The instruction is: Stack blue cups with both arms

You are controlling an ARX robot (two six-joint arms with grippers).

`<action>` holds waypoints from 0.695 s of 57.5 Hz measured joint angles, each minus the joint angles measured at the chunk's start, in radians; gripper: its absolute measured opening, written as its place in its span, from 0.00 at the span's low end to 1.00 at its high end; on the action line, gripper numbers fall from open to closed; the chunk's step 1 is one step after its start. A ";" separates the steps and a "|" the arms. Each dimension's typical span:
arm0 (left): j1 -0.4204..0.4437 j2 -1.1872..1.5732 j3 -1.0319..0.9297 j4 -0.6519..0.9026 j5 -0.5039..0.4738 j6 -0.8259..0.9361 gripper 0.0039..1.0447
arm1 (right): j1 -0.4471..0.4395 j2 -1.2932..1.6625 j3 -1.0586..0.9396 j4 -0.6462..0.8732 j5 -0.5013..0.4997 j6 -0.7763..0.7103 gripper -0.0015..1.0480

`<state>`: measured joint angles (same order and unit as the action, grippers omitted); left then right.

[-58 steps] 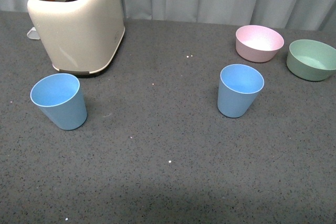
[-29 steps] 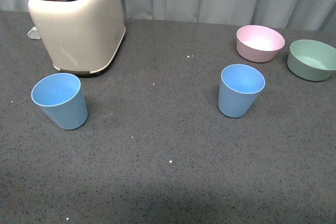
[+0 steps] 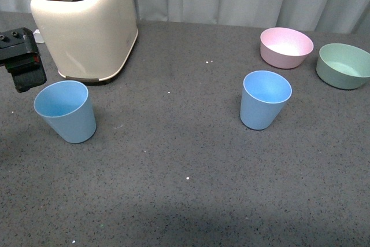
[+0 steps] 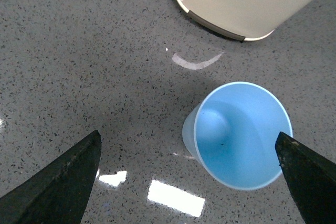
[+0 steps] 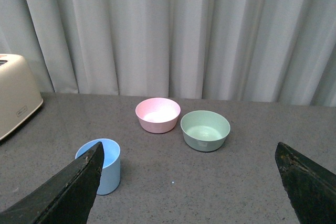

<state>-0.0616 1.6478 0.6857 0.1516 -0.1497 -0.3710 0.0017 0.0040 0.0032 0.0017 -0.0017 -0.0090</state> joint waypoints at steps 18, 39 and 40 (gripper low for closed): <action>0.038 0.184 0.137 -0.136 0.042 -0.055 0.94 | 0.000 0.000 0.000 0.000 0.000 0.000 0.91; 0.019 0.252 0.198 -0.200 0.083 -0.100 0.43 | 0.000 0.000 0.000 0.000 0.000 0.000 0.91; 0.017 0.252 0.198 -0.200 0.084 -0.101 0.41 | 0.000 0.000 0.000 0.000 0.000 0.000 0.91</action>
<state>-0.0444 1.8999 0.8837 -0.0486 -0.0662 -0.4717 0.0017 0.0040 0.0032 0.0017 -0.0013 -0.0090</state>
